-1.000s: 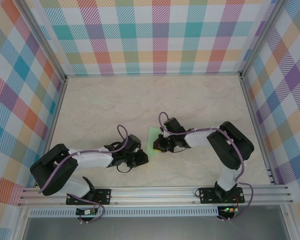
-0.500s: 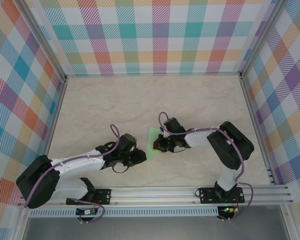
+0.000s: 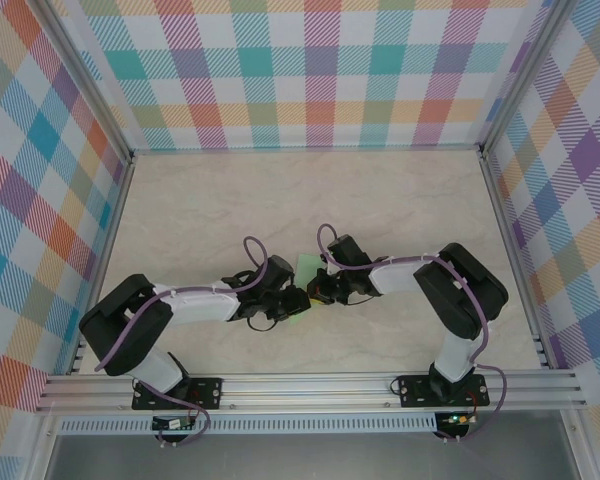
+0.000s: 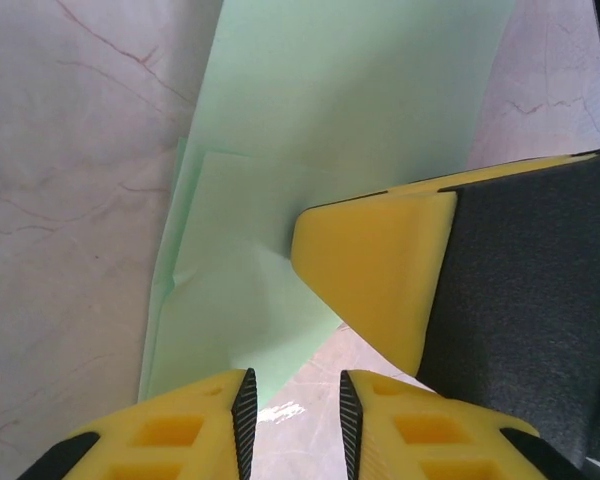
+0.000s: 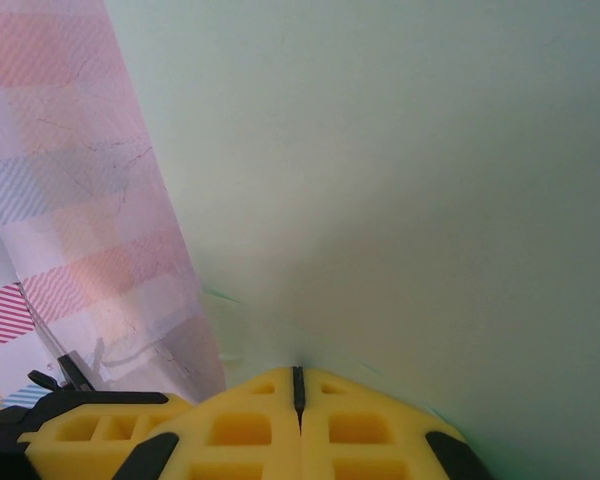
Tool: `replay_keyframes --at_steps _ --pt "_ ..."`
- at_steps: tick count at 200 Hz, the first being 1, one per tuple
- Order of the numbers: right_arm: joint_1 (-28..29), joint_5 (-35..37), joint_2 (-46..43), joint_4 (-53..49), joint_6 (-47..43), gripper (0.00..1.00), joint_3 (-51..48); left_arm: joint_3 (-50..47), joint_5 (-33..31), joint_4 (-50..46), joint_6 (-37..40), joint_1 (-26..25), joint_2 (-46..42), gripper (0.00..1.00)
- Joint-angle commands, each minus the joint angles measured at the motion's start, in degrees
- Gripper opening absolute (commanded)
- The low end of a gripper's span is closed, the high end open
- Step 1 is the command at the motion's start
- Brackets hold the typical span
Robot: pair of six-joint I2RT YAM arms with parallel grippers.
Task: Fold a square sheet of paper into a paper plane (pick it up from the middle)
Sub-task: Third fold the triangle at the center of the table.
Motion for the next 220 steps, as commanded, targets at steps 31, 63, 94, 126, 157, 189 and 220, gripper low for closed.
replay_keyframes --at_steps 31,63,94,126,157,189,220 --pt "0.1 5.7 2.0 -6.8 -1.0 0.04 -0.5 -5.2 1.5 -2.3 -0.2 0.2 -0.2 0.29" --pt "0.1 5.8 2.0 -7.7 -1.3 0.05 0.6 -8.9 1.3 -3.6 0.7 0.2 -2.7 0.30" --pt "0.1 5.3 0.9 -8.7 -1.5 0.05 2.0 -9.0 0.7 -5.1 1.0 0.3 -3.6 0.29" --pt "0.1 4.3 -3.3 -10.1 -2.4 0.07 3.9 -8.2 -0.6 -6.7 2.3 0.2 -3.9 0.28" --pt "0.2 2.2 -6.8 -8.2 -1.8 0.06 2.9 -6.9 -0.6 -6.7 2.6 0.2 -1.9 0.22" --pt "1.8 0.8 -7.3 -2.5 1.6 0.03 -1.2 -6.9 -1.8 -6.6 2.0 0.2 -1.4 0.20" --pt "5.0 0.7 -4.5 2.2 4.1 0.03 -2.5 -7.0 -1.3 -6.3 2.1 0.0 -0.5 0.20"
